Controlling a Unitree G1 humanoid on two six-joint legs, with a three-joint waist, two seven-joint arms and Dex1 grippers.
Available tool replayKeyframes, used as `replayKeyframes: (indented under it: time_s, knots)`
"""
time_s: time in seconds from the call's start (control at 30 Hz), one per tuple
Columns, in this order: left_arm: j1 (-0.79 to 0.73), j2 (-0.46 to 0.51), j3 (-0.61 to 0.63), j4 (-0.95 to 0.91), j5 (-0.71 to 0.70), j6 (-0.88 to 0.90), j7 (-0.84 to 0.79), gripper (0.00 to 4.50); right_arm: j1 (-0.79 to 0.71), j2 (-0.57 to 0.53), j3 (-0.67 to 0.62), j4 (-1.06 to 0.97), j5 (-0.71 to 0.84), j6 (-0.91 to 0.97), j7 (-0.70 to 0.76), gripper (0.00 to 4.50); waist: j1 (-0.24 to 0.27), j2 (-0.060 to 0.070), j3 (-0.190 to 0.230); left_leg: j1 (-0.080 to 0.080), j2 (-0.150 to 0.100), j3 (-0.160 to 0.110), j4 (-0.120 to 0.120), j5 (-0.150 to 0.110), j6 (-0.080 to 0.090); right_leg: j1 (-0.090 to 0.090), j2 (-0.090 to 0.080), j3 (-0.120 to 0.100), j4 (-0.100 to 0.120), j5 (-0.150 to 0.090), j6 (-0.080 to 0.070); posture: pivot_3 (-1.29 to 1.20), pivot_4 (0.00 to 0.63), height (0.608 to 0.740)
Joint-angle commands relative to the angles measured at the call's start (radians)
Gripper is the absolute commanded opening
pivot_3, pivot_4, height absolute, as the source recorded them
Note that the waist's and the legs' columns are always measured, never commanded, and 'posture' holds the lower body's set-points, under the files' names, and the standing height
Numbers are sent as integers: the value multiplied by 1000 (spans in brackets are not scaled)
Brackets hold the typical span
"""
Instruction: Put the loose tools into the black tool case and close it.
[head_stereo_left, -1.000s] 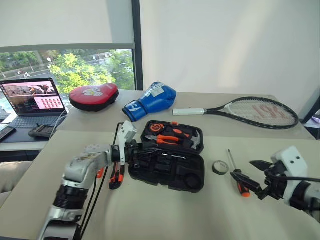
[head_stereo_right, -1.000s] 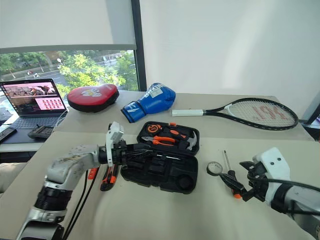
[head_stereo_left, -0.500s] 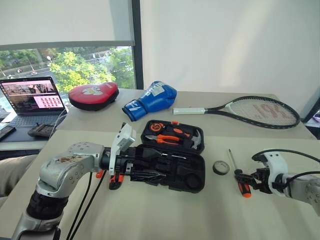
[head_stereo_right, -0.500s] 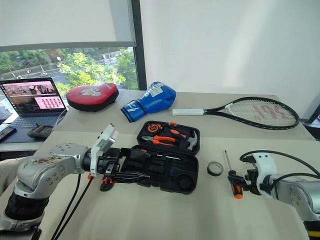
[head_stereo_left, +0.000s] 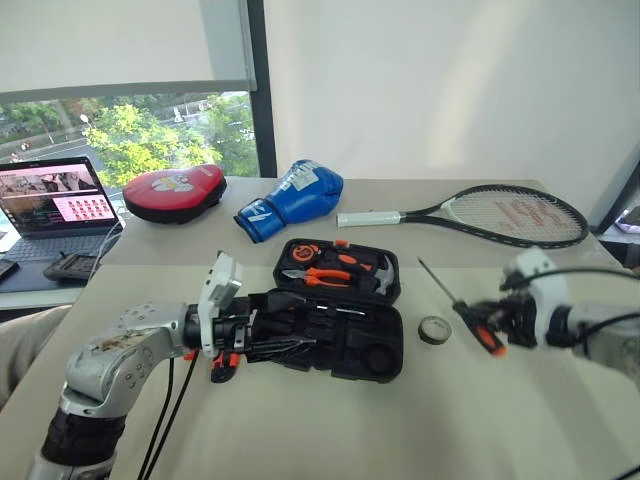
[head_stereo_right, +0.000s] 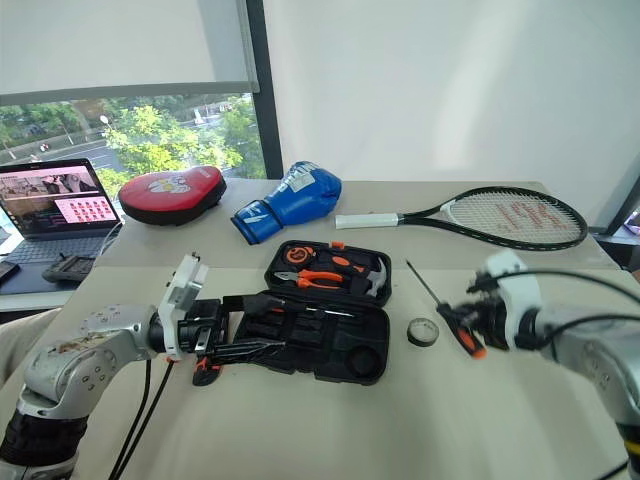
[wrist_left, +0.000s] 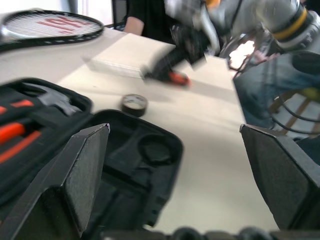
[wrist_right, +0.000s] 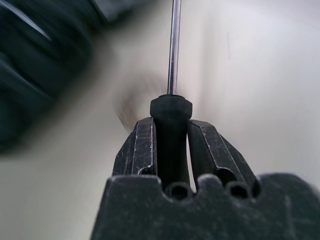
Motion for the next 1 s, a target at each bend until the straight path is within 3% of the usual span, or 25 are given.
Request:
replayKeyframes:
  time_s: [0.03,0.2,0.33,0.47,0.73,1.0]
  knots:
    - [14,41,82,3,-35,-25,-18,4500,-167,56,153,-38,-12,0,56,595,-2,-2,1,0,1,-1,-1,0,0,-1,1,-1,0,0,-1,0,150,740]
    - [30,53,129,16,-59,-20,-6,4500,-261,115,241,-6,-48,-2,81,593,18,-1,2,-4,-1,-3,-1,4,-6,-3,-1,-3,1,0,-2,0,150,740]
    - [103,104,182,-3,-85,-24,-67,4500,-369,142,513,90,-228,-104,193,592,5,-1,2,-14,-4,-1,2,4,-5,-12,-3,-1,1,3,1,0,150,740]
    - [141,158,208,-17,-84,-46,-115,4500,-466,231,696,277,-379,-223,319,591,-7,-1,3,-14,-5,1,2,4,-6,-13,-2,-3,0,2,1,0,150,740]
    - [223,206,273,-54,-99,-54,-123,4500,-513,333,762,433,-498,-312,454,585,-12,-1,4,-14,-4,0,1,4,-7,-13,-1,-5,0,2,1,0,150,740]
    - [262,209,296,-81,-108,-54,-109,4500,-489,332,776,436,-581,-393,588,574,-13,-1,4,-13,-4,0,0,5,-8,-14,-1,-5,1,2,1,0,150,740]
